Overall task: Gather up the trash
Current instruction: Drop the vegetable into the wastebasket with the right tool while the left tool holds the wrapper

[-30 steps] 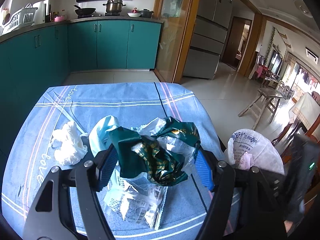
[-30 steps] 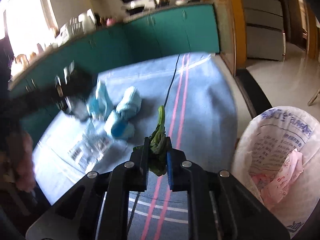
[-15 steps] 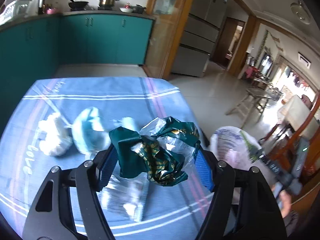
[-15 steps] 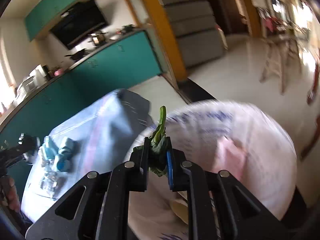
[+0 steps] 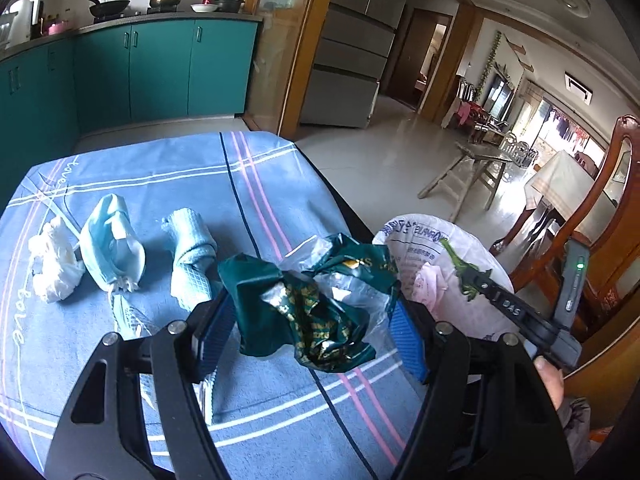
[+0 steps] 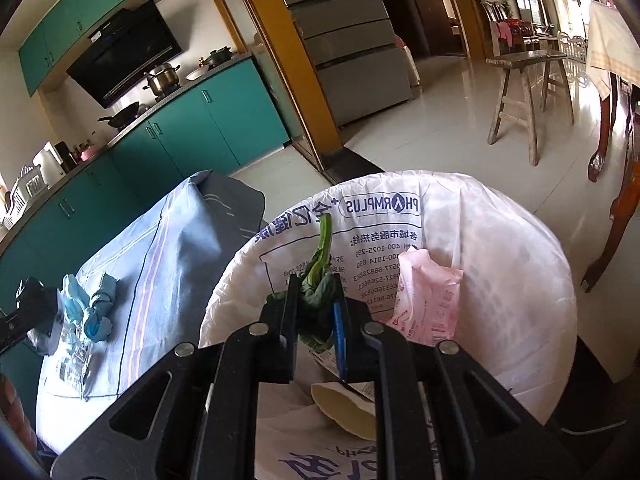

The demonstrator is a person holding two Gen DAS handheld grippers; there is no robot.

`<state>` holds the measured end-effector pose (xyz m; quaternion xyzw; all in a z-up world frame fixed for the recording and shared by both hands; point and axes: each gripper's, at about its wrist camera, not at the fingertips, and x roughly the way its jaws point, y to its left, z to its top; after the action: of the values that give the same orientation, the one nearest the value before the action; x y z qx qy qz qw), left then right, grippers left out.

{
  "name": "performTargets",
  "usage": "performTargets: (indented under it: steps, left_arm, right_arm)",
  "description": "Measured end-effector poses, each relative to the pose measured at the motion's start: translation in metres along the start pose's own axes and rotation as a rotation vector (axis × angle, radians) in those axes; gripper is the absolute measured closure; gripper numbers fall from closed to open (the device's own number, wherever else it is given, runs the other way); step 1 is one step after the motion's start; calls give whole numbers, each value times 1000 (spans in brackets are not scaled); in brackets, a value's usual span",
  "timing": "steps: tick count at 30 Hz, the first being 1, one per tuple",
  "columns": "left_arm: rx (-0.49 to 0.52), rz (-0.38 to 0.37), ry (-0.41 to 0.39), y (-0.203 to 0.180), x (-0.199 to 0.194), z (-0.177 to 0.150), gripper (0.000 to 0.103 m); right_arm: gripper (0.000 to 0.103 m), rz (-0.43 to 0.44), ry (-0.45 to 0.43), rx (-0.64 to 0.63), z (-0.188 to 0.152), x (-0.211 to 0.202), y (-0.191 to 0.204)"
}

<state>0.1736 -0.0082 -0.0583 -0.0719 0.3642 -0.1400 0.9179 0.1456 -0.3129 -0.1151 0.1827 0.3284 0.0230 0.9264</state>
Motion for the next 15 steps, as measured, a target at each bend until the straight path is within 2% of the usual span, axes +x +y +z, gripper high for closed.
performTargets:
  steps: [7,15]
  left_arm:
    - [21,-19,-20,-6,-7,1,32]
    - [15,-10,-6,-13,4,2,32]
  right_arm:
    - [88,0,-7,-36,1,2,13]
    - [88,-18,-26,-43,0,-8,7]
